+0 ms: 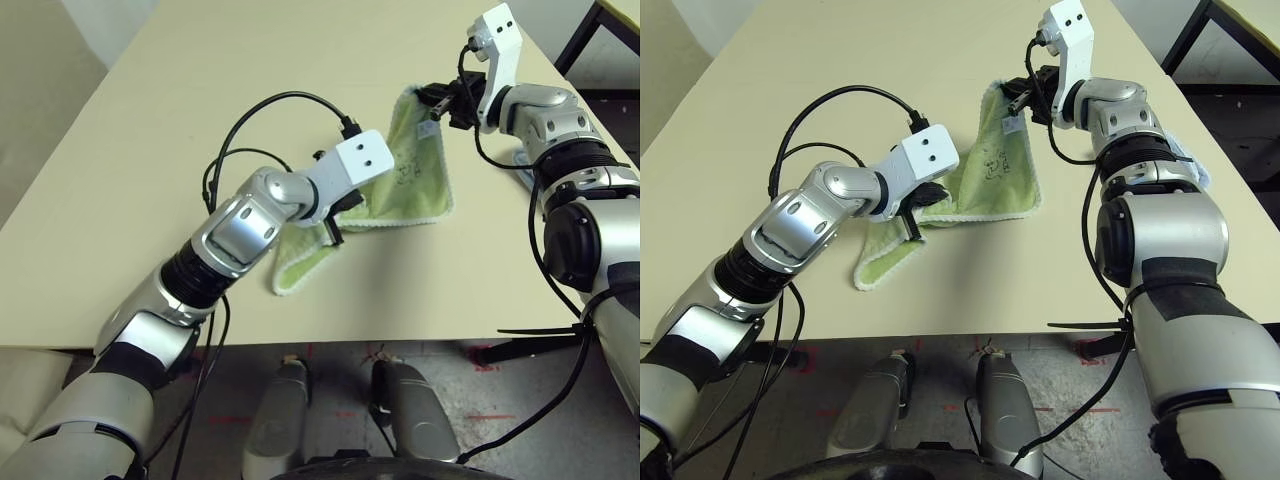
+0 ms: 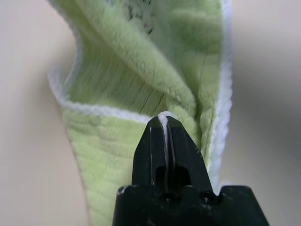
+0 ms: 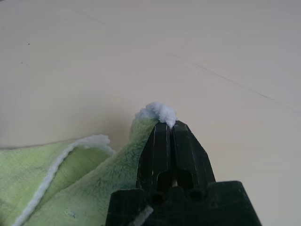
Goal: Fold the towel and set it aside.
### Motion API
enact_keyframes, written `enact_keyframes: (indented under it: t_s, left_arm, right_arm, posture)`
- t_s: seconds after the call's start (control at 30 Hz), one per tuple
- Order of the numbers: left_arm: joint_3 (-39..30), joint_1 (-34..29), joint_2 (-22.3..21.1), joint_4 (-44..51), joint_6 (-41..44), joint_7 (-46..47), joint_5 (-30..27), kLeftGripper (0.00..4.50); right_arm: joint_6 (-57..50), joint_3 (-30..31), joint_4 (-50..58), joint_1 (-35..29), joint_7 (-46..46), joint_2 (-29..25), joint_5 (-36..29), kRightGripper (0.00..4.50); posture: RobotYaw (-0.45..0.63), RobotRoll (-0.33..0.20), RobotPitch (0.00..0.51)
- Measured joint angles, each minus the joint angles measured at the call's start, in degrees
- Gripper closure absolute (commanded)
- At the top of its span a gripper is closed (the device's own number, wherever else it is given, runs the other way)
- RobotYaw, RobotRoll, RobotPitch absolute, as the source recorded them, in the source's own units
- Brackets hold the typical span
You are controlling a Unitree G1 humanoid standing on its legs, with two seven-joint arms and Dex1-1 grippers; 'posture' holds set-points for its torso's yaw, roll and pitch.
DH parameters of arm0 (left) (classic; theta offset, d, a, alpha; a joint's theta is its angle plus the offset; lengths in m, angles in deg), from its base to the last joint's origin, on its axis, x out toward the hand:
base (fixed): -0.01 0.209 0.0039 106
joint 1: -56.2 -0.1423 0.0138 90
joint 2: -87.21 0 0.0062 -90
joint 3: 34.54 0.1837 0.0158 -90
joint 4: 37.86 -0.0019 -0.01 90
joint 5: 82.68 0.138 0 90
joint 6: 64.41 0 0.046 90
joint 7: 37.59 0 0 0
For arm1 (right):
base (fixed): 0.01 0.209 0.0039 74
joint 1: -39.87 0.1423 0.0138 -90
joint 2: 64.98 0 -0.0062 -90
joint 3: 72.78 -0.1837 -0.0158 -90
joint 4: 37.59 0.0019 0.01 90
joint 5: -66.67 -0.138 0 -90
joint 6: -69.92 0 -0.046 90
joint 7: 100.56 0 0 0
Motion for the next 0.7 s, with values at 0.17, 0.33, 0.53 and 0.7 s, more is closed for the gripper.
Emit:
enact_keyframes:
  t_s: [0.17,0.33,0.53,0.7]
  left_arm:
    - [-13.68,0.08,-3.47,0.16,1.75,-1.96,-4.87,4.47]
    - [-28.56,1.52,-10.78,-0.07,2.58,-3.42,-9.75,4.47]
    - [-37.59,-1.47,-17.42,-3.2,1.75,-4.06,-12.17,4.47]
    - [-38.42,-2.08,-17.59,-5.12,-0.49,-3.81,-12.73,4.47]
  right_arm:
    - [0.33,-1.69,-0.01,0.0,0.24,-2.99,-1.73,4.5]
    - [2.0,-2.89,-0.01,-0.04,5.4,-8.5,-3.33,4.5]
    - [2.41,-2.78,-0.01,-3.06,16.31,-13.97,-3.46,4.5]
    - [0.83,-2.79,0.0,-3.49,24.9,-14.77,-4.56,4.5]
  posture:
    - [0.21,0.0,0.132]
    - [0.22,0.0,0.131]
    - [0.22,0.0,0.129]
    - [0.22,0.0,0.129]
